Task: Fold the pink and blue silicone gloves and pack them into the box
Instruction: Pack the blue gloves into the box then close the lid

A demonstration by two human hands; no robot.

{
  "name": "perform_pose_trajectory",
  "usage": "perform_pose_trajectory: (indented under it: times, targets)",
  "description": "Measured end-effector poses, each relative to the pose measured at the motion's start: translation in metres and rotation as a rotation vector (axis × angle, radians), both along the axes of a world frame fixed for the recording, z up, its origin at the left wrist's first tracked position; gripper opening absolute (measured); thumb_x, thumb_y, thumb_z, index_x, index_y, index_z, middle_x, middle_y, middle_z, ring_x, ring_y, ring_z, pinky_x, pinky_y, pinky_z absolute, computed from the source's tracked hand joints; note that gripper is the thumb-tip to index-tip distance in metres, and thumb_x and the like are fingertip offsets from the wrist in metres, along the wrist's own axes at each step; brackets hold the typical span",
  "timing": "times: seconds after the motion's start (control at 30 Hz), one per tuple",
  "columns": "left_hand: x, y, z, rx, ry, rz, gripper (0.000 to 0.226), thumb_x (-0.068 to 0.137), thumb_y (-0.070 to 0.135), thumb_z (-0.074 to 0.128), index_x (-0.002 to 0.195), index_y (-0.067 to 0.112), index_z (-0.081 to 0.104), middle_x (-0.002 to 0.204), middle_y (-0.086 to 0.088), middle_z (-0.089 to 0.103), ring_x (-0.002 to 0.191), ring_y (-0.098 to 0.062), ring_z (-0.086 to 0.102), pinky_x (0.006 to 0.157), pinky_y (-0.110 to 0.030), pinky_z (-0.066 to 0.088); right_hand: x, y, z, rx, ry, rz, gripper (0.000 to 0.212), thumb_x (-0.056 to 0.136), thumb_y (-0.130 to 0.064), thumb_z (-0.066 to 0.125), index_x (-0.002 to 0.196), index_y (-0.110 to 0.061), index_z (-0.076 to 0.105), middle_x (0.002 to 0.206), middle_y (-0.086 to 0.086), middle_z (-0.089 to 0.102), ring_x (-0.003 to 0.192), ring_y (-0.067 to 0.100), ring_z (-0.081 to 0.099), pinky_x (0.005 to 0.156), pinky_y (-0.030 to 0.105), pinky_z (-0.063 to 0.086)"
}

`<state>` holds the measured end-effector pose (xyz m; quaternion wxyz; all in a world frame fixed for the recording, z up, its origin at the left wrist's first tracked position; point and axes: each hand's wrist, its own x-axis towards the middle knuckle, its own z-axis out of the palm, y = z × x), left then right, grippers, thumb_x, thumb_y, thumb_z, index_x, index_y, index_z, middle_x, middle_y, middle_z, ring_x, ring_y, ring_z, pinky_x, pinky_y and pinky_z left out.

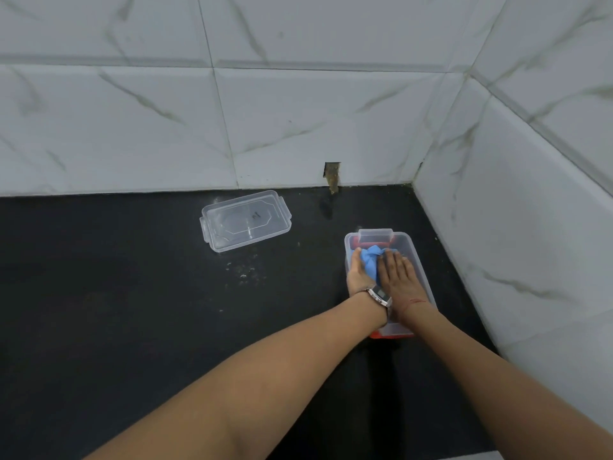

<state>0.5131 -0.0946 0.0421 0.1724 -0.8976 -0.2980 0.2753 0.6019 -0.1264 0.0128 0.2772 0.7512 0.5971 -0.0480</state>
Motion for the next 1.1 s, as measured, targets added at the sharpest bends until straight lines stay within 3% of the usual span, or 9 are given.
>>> perform_pose_trajectory:
  times: [0.13,0.27,0.33,0.4,0.53,0.63,0.8,0.97,1.1]
  targets:
    - [-0.005,0.005,0.001,-0.117,-0.090,0.021,0.067,0.100,0.045,0.030,0.152,0.009,0.009,0.159,-0.014,0.014,0.147,-0.030,0.010,0.119,-0.047,-0.001,0.000,0.001,0.000,0.008,0.071,-0.027,0.094,0.095,-0.047,0.042,0.147,-0.004,-0.024,0.158,0.021,-0.023,0.147,0.034,-0.017,0.117,0.044,-0.011]
    - [-0.040,0.022,-0.001,-0.438,-0.643,-0.121,0.060,0.098,0.041,0.039,0.151,0.018,0.022,0.160,-0.007,0.017,0.145,-0.023,0.018,0.117,-0.048,0.007,0.003,-0.002,0.004,-0.006,0.080,0.017,0.090,0.096,-0.050,0.035,0.148,-0.005,-0.022,0.158,0.019,-0.023,0.147,0.033,-0.018,0.118,0.044,-0.011]
    - [-0.070,0.039,-0.004,-0.426,-0.938,-0.053,0.058,0.096,0.038,0.046,0.148,0.020,0.029,0.158,-0.005,0.025,0.143,-0.021,0.026,0.115,-0.043,0.020,0.006,-0.004,0.006,0.030,0.131,0.011,0.080,0.099,-0.044,0.029,0.149,-0.004,-0.019,0.159,0.018,-0.021,0.148,0.030,-0.017,0.116,0.039,-0.014]
    - [-0.106,0.066,-0.010,-0.318,-1.057,0.128,0.048,0.095,0.034,0.048,0.140,0.018,0.044,0.153,-0.003,0.034,0.138,-0.022,0.035,0.110,-0.041,0.031,0.008,-0.006,0.009,0.036,0.156,0.004,0.077,0.099,-0.041,0.027,0.149,-0.005,-0.019,0.159,0.017,-0.021,0.148,0.028,-0.017,0.114,0.037,-0.016]
    - [-0.177,0.120,-0.032,-0.198,-0.859,0.541,0.033,0.095,0.028,0.043,0.121,0.017,0.060,0.152,-0.003,0.034,0.135,-0.026,0.035,0.106,-0.044,0.033,0.006,-0.003,0.017,-0.005,0.125,-0.008,0.072,0.100,-0.036,0.025,0.150,-0.008,-0.018,0.160,0.014,-0.020,0.147,0.028,-0.019,0.117,0.041,-0.013]
    - [-0.208,0.138,-0.044,-0.208,-0.791,0.629,0.030,0.091,0.017,0.044,0.113,0.017,0.065,0.149,-0.003,0.038,0.133,-0.025,0.036,0.107,-0.043,0.028,0.000,-0.003,0.021,0.008,0.099,-0.018,0.067,0.101,-0.032,0.023,0.152,-0.010,-0.014,0.161,0.011,-0.018,0.147,0.028,-0.020,0.116,0.045,-0.014]
    - [-0.223,0.138,-0.049,-0.129,-0.776,0.534,0.025,0.086,0.005,0.053,0.107,0.017,0.055,0.117,-0.005,0.055,0.110,-0.025,0.052,0.095,-0.038,0.037,-0.010,-0.014,0.027,0.097,0.107,-0.036,0.072,0.099,-0.043,0.033,0.154,-0.020,-0.007,0.162,0.006,-0.017,0.148,0.029,-0.016,0.117,0.049,-0.008]
    - [-0.234,0.131,-0.055,-0.040,-0.663,0.336,0.027,0.091,0.004,0.046,0.117,0.011,0.043,0.114,-0.010,0.060,0.104,-0.029,0.056,0.087,-0.038,0.044,-0.035,-0.029,0.033,0.191,0.169,-0.125,0.068,0.099,-0.034,0.038,0.153,-0.024,-0.002,0.163,0.003,-0.013,0.150,0.025,-0.010,0.120,0.046,0.002]
    - [-0.242,0.127,-0.052,0.001,-0.734,0.253,0.033,0.093,0.014,0.045,0.126,0.012,0.042,0.119,-0.008,0.056,0.104,-0.028,0.054,0.087,-0.038,0.042,-0.059,-0.038,0.042,0.293,0.180,-0.175,0.071,0.098,-0.023,0.038,0.153,-0.024,-0.006,0.162,0.001,-0.016,0.150,0.024,-0.011,0.120,0.043,0.001]
